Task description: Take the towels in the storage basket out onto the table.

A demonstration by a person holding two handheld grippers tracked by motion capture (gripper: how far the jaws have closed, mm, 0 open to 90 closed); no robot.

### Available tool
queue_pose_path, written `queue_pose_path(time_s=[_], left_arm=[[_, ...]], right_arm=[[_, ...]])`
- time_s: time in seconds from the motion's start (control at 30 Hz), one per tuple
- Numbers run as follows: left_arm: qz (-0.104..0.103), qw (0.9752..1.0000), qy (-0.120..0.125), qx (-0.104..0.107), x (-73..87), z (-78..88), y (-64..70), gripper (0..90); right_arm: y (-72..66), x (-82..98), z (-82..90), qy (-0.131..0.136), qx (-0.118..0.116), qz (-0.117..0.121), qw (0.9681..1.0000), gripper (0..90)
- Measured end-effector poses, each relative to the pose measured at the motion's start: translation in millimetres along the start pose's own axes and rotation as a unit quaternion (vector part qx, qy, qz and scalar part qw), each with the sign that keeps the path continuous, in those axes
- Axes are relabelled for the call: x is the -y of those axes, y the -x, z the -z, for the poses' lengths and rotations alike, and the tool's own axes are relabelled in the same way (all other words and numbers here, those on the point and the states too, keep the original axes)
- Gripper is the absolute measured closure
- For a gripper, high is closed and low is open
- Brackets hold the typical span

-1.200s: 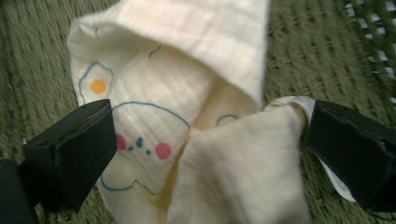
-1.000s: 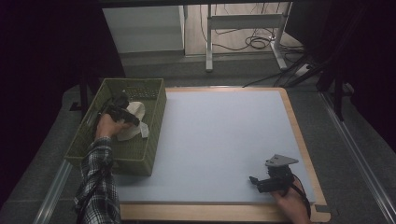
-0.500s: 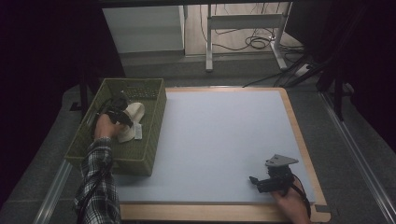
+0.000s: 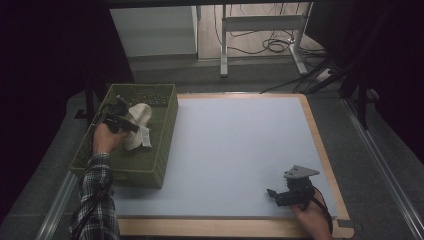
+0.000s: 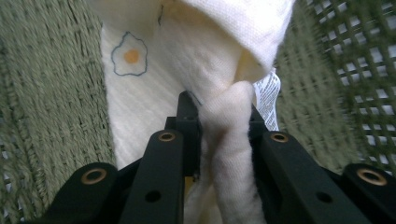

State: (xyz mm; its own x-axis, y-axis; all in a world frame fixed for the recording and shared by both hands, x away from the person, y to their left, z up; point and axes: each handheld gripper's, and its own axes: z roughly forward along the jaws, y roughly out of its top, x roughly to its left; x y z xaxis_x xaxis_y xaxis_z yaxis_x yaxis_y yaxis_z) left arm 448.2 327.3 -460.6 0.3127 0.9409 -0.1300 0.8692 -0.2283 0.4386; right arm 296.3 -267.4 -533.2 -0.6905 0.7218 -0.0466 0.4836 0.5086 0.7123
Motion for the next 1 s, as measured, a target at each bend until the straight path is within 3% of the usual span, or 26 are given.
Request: queue_pose_path(time_s=[0.37,0.6,1.0], left_arm=[[-0.016,0.9983,0.055,0.006,7.9,30.5,10.7,76.9],[-0.03,0.9956,0.087,0.014,11.6,50.8,21.2,76.8],[-0.052,0.9912,0.121,0.014,13.8,81.9,36.9,76.7]], right_arm=[[0.0,0.0,0.0,0.0,0.0,0.0,1.0,5.5],[0.0,0.0,0.0,0.0,0.0,0.0,1.0,5.5],[0.0,0.0,0.1,0.0,0.0,0.0,1.0,5.5]])
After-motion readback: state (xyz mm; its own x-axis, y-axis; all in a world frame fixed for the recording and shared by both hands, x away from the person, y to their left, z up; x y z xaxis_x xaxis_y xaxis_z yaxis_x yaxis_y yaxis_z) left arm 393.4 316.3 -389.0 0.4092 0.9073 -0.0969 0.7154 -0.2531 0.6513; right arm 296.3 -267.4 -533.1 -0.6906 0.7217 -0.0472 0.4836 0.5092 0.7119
